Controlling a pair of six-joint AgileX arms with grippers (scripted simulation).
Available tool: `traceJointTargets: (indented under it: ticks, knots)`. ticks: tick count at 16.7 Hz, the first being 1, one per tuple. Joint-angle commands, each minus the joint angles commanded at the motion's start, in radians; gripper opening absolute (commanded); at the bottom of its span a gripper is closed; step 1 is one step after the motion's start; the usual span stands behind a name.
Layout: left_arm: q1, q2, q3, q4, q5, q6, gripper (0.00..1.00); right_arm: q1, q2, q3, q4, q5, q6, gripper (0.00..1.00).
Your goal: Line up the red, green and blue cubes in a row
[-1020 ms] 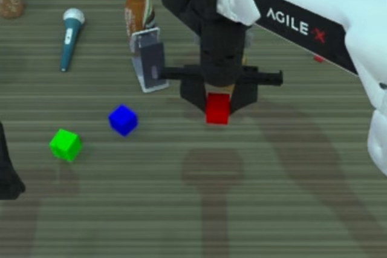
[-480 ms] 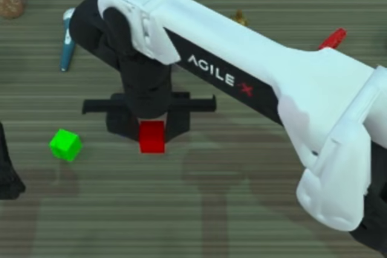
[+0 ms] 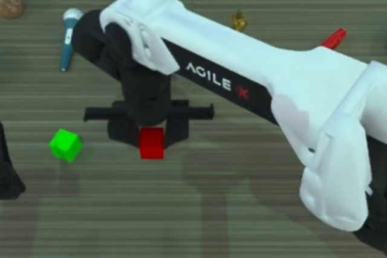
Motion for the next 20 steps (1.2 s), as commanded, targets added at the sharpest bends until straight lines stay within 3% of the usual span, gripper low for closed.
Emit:
traceJointTargets:
  ticks: [5, 10, 20]
  knots:
    - [0.0, 0.0, 0.0, 0.0, 0.0, 0.0, 1.0, 0.004, -0.02, -0.213, 0.182, 0.0, 0.0, 0.0]
    - [0.0, 0.0, 0.0, 0.0, 0.0, 0.0, 1.0, 0.005, -0.023, -0.239, 0.209, 0.0, 0.0, 0.0]
    - [0.0, 0.0, 0.0, 0.0, 0.0, 0.0, 1.0, 0.005, -0.023, -0.239, 0.209, 0.0, 0.0, 0.75]
